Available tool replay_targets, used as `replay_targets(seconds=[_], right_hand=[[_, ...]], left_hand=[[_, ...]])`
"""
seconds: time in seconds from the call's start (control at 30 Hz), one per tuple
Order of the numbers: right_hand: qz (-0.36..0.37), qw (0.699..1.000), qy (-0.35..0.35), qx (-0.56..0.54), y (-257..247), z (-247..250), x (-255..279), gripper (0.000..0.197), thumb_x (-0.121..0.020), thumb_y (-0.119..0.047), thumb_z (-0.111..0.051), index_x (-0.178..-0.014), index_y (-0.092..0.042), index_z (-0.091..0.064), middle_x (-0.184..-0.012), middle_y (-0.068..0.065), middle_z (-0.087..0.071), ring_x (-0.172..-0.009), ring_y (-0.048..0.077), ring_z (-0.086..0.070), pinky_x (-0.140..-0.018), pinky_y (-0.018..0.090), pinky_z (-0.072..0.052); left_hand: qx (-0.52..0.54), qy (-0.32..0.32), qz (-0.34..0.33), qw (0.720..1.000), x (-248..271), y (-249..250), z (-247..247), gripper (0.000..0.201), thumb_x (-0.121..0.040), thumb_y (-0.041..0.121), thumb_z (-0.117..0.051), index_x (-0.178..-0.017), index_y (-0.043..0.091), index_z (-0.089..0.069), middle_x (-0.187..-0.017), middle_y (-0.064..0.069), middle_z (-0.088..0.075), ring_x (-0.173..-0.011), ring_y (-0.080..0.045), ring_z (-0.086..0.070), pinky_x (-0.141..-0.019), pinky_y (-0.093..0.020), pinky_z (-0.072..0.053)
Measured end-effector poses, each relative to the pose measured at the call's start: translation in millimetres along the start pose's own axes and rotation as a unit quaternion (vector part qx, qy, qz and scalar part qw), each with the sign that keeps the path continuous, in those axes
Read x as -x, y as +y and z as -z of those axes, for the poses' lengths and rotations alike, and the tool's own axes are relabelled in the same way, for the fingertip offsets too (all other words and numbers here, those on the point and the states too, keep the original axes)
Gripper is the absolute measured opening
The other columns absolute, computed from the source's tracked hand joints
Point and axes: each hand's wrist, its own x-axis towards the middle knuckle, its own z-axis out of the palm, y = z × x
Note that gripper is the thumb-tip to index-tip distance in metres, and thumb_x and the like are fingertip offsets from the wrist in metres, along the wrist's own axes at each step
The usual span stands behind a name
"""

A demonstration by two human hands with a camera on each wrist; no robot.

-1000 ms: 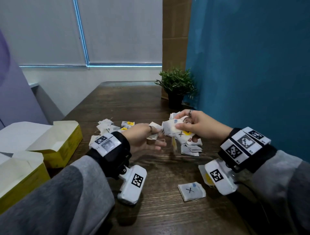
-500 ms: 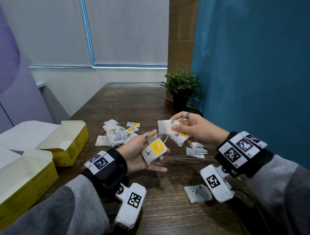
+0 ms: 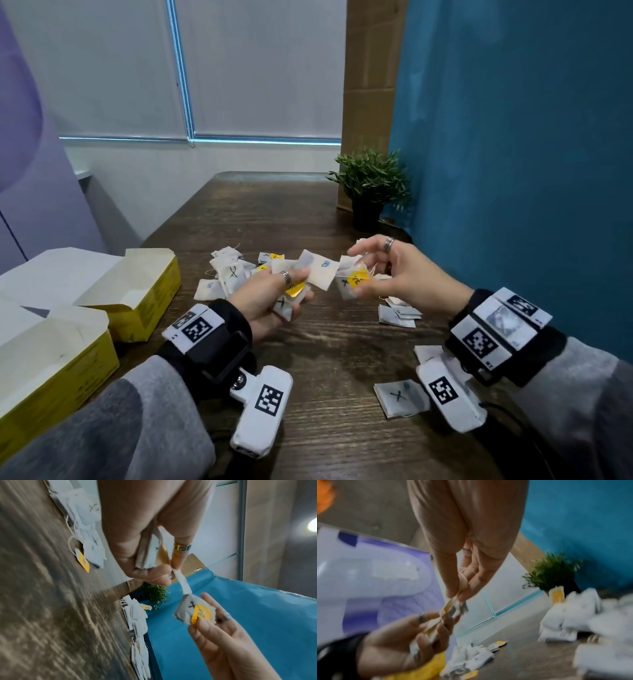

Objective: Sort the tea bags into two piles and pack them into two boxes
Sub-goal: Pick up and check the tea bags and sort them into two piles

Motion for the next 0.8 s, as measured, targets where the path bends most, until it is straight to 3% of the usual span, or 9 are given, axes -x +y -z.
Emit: replay_targets(seconds=[0.1, 0.2, 0.27, 0.43, 0.5, 0.57, 0.63, 0.7, 0.8], right_hand=[[0.077, 0.993, 0.060, 0.062, -3, 0, 5, 0.029, -0.077, 0.001, -0.072, -0.082, -0.025, -0.062, -0.083, -0.007, -0.064, -0.076, 0.008, -0.060, -0.071, 0.026, -0.053], [0.130, 0.983, 0.094, 0.092, -3, -4, 7, 0.033, -0.081, 0.000, -0.068, -0.087, -0.031, -0.059, -0.089, -0.010, -0.065, -0.082, 0.002, -0.061, -0.073, 0.022, -0.054], [0.161, 0.969, 0.135, 0.133, -1, -5, 6, 0.035, -0.080, 0.001, -0.067, -0.088, -0.031, -0.056, -0.090, -0.008, -0.065, -0.085, 0.004, -0.061, -0.076, 0.022, -0.053], [0.311, 0.889, 0.230, 0.246, 6, -5, 3, 0.016, -0.071, 0.010, -0.066, -0.071, -0.007, -0.064, -0.089, 0.004, -0.056, -0.082, 0.001, -0.050, -0.076, 0.008, -0.041], [0.331, 0.865, 0.274, 0.261, 8, -4, 1, 0.013, -0.073, 0.003, -0.068, -0.069, -0.009, -0.064, -0.099, -0.004, -0.043, -0.089, 0.009, -0.048, -0.078, 0.011, -0.039], [0.331, 0.851, 0.308, 0.266, 10, -3, 0, 0.020, -0.074, 0.000, -0.069, -0.071, -0.018, -0.063, -0.097, -0.013, -0.030, -0.085, 0.012, -0.044, -0.073, 0.018, -0.040], [0.314, 0.855, 0.313, 0.268, 11, -6, 1, 0.029, -0.075, 0.001, -0.068, -0.075, -0.026, -0.057, -0.089, -0.010, -0.030, -0.073, 0.012, -0.040, -0.063, 0.024, -0.042], [0.293, 0.866, 0.302, 0.271, 11, -9, 3, 0.030, -0.078, 0.000, -0.065, -0.079, -0.028, -0.053, -0.079, -0.002, -0.040, -0.064, 0.016, -0.042, -0.055, 0.036, -0.045], [0.257, 0.903, 0.258, 0.228, 7, -11, 7, 0.021, -0.085, -0.010, -0.058, -0.081, -0.029, -0.050, -0.077, 0.000, -0.052, -0.063, 0.016, -0.049, -0.056, 0.042, -0.047]], left_hand=[[-0.006, -0.001, -0.018, 1.000, 2, 6, 4, 0.025, -0.090, 0.009, -0.056, -0.115, 0.008, -0.057, -0.074, -0.006, -0.059, -0.051, -0.009, -0.061, -0.039, -0.016, -0.041], [-0.036, -0.025, -0.045, 0.998, 7, 10, 0, 0.023, -0.090, 0.006, -0.053, -0.112, 0.007, -0.061, -0.080, -0.005, -0.066, -0.056, -0.007, -0.062, -0.039, -0.016, -0.038], [-0.057, -0.038, -0.066, 0.996, 11, 11, -4, 0.019, -0.090, 0.004, -0.051, -0.101, 0.011, -0.064, -0.070, 0.002, -0.067, -0.052, -0.003, -0.058, -0.040, -0.015, -0.035], [-0.085, -0.079, -0.080, 0.990, 18, 11, -7, 0.016, -0.088, -0.001, -0.047, -0.088, 0.007, -0.061, -0.063, 0.002, -0.067, -0.055, -0.007, -0.064, -0.040, -0.016, -0.035], [-0.068, -0.076, -0.063, 0.993, 18, 12, -7, 0.015, -0.088, -0.002, -0.046, -0.088, 0.007, -0.059, -0.062, 0.001, -0.066, -0.056, -0.009, -0.064, -0.039, -0.017, -0.033], [-0.047, -0.078, -0.046, 0.995, 18, 13, -7, 0.016, -0.087, -0.002, -0.047, -0.096, 0.005, -0.059, -0.068, -0.001, -0.066, -0.056, -0.010, -0.064, -0.038, -0.016, -0.033], [-0.039, -0.084, -0.034, 0.995, 19, 13, -6, 0.019, -0.087, 0.000, -0.049, -0.103, 0.004, -0.059, -0.073, -0.002, -0.065, -0.056, -0.010, -0.063, -0.037, -0.016, -0.035], [-0.032, -0.090, -0.018, 0.995, 20, 12, -5, 0.018, -0.085, 0.003, -0.052, -0.102, 0.005, -0.060, -0.075, -0.002, -0.065, -0.057, -0.010, -0.063, -0.038, -0.016, -0.037], [-0.023, -0.099, 0.001, 0.995, 21, 11, -5, 0.020, -0.079, 0.009, -0.057, -0.098, 0.005, -0.061, -0.074, -0.004, -0.067, -0.058, -0.011, -0.065, -0.038, -0.015, -0.039]])
